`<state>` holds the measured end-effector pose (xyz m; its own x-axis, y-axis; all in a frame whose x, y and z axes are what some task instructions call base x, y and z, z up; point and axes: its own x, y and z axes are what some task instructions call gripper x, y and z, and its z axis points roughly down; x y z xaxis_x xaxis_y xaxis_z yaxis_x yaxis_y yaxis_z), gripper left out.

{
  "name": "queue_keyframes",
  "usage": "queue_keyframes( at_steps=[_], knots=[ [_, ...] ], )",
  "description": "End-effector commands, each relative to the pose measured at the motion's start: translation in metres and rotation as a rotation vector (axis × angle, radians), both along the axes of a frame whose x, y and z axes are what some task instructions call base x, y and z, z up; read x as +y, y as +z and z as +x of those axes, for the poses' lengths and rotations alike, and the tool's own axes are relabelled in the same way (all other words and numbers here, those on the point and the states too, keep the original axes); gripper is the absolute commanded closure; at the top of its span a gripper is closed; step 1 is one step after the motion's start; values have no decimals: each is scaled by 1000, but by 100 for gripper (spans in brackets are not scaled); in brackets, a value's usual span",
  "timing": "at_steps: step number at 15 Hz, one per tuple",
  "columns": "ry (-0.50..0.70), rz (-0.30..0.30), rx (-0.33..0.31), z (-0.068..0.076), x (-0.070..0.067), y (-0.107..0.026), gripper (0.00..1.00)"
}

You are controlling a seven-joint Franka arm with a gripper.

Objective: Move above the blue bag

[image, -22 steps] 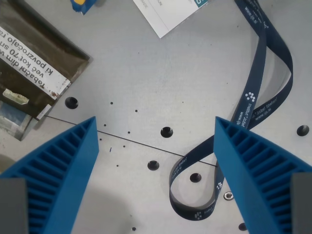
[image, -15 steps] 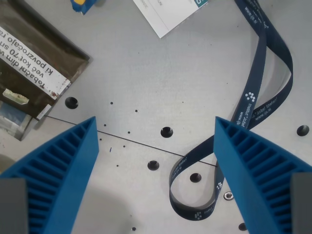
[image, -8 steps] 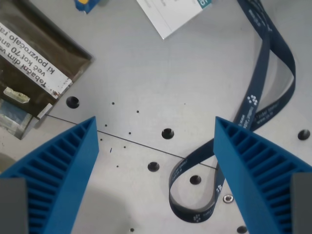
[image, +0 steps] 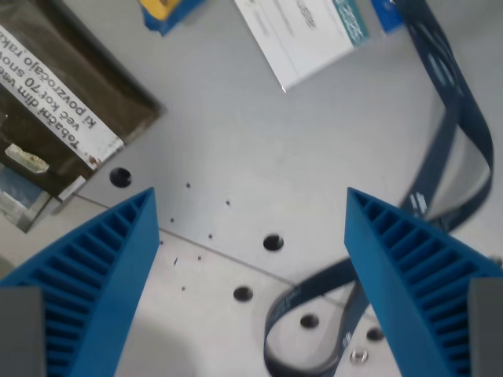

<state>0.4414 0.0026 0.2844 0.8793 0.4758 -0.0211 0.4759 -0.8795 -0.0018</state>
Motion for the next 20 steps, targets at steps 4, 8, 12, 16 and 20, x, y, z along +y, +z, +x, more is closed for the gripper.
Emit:
queue_keyframes(
  at_steps=[4, 8, 12, 16, 20],
  knots=[
    [345, 58, -29, 10, 22, -21, 0],
    [468, 69, -24, 18, 40, -39, 0],
    [578, 84, -12, 27, 59, -58, 0],
    [668, 94, 2, 38, 77, -77, 0],
    [733, 110, 7, 49, 94, -96, 0]
  ],
)
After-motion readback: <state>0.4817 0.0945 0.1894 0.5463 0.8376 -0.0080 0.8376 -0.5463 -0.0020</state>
